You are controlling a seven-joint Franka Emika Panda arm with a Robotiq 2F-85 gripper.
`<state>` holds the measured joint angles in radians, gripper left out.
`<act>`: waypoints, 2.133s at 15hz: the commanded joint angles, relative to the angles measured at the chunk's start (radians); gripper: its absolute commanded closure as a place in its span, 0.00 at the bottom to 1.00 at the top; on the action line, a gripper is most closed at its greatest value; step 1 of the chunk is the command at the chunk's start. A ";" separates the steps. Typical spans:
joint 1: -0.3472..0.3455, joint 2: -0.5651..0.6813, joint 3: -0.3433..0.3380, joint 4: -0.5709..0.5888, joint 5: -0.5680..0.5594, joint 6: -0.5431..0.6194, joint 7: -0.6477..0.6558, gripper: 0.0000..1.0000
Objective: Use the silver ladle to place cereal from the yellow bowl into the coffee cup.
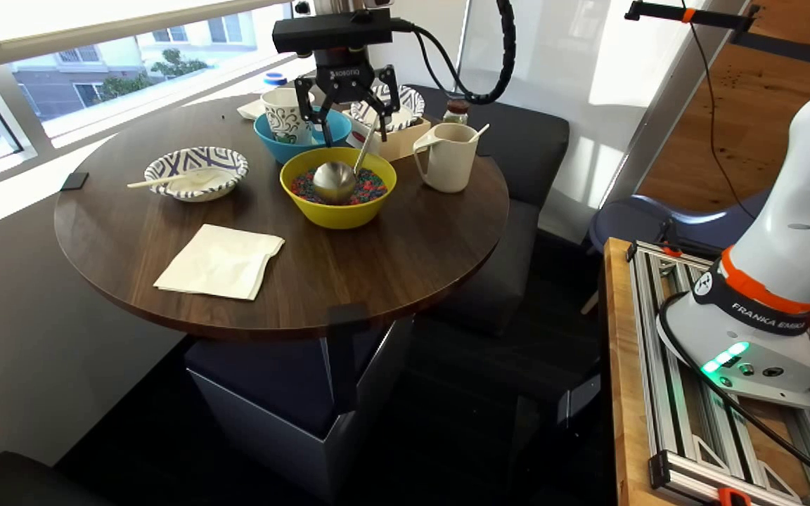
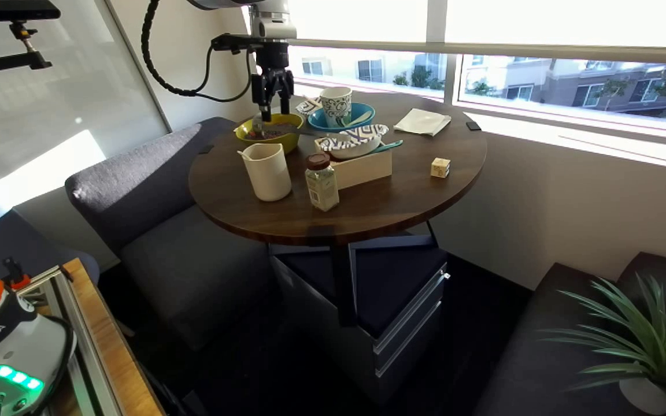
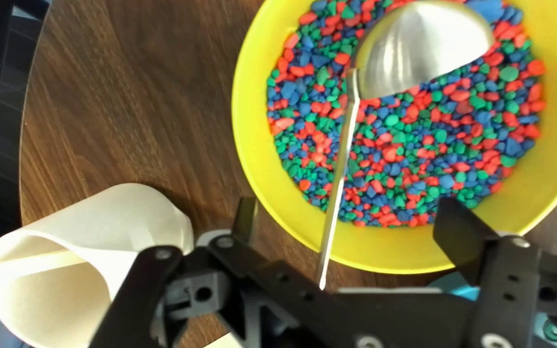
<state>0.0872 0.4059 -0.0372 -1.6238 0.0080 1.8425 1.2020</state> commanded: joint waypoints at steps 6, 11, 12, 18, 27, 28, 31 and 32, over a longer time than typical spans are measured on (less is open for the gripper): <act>0.021 0.090 -0.004 0.100 -0.006 -0.045 0.018 0.73; 0.021 0.121 0.003 0.146 0.017 -0.148 0.006 0.68; 0.022 0.127 0.004 0.158 0.019 -0.174 0.006 0.66; 0.037 0.156 -0.001 0.203 0.000 -0.233 0.013 0.81; 0.061 0.164 -0.006 0.200 -0.038 -0.208 0.010 0.91; 0.064 0.159 -0.007 0.198 -0.045 -0.207 0.011 1.00; 0.070 0.151 -0.007 0.197 -0.061 -0.210 0.011 1.00; 0.071 0.149 -0.007 0.197 -0.065 -0.210 0.012 0.99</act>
<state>0.1424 0.5647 -0.0370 -1.4277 -0.0316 1.6457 1.2019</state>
